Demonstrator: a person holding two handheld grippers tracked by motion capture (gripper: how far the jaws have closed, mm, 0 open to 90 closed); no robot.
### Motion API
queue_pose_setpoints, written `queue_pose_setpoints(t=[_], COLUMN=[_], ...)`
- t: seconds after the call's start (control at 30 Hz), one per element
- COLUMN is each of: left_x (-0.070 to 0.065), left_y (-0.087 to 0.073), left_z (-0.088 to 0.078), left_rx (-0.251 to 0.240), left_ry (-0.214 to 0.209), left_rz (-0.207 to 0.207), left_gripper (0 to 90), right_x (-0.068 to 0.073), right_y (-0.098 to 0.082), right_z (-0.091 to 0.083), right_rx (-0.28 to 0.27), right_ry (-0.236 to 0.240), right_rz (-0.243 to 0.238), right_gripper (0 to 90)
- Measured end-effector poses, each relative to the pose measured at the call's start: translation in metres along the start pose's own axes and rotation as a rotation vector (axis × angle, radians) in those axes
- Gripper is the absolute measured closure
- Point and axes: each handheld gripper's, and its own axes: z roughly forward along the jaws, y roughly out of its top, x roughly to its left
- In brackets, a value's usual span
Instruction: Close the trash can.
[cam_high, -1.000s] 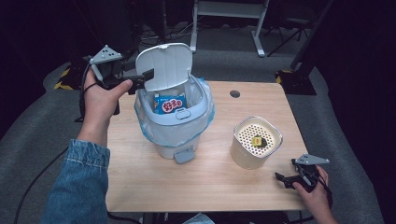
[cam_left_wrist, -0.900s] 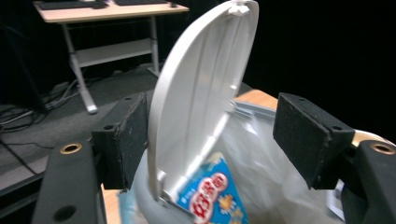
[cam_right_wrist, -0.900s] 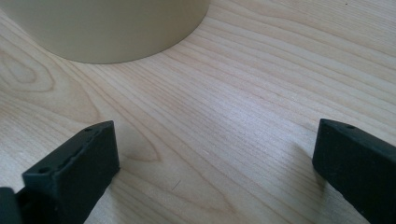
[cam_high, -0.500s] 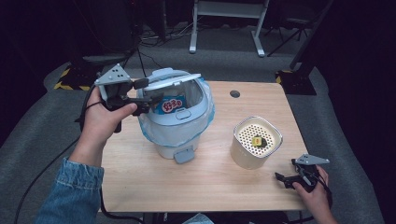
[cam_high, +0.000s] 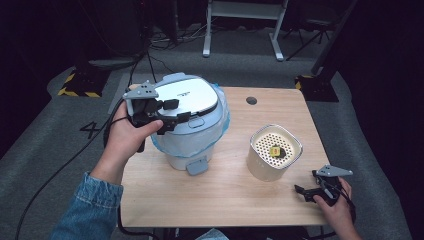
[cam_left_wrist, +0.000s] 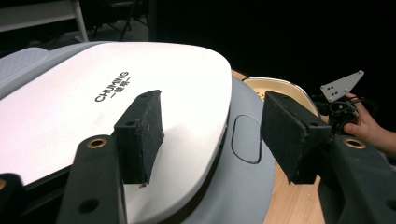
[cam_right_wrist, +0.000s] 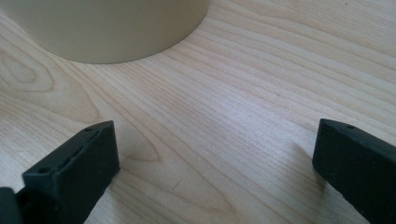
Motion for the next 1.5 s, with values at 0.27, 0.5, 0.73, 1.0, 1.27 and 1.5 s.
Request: queue_pose_setpoints(t=[0.27,0.5,0.73,1.0,1.27,1.5], left_x=[0.002,-0.002,-0.006,-0.01,-0.011,-0.008], left_y=[0.0,0.001,0.002,0.005,0.003,0.0], left_z=[0.011,0.015,0.019,0.021,0.024,0.02], left_rx=[0.037,0.055,0.062,0.089,0.093,0.053], left_ry=[0.054,0.124,0.164,0.182,0.202,0.161], left_rz=[0.001,0.05,0.085,0.082,0.1,0.057], left_gripper=[44.0,44.6,45.0,45.4,48.0,31.5], right_x=[0.0,0.0,0.0,0.0,0.0,0.0], right_y=[0.0,0.0,0.0,0.0,0.0,0.0], right_z=[0.0,0.0,0.0,0.0,0.0,0.0], right_rx=[0.0,0.0,0.0,0.0,0.0,0.0], right_ry=[0.0,0.0,0.001,0.001,0.0,0.0], right_rz=[0.0,0.0,0.0,0.0,0.0,0.0], right_gripper=[0.5,0.6,0.6,0.5,0.5,0.5])
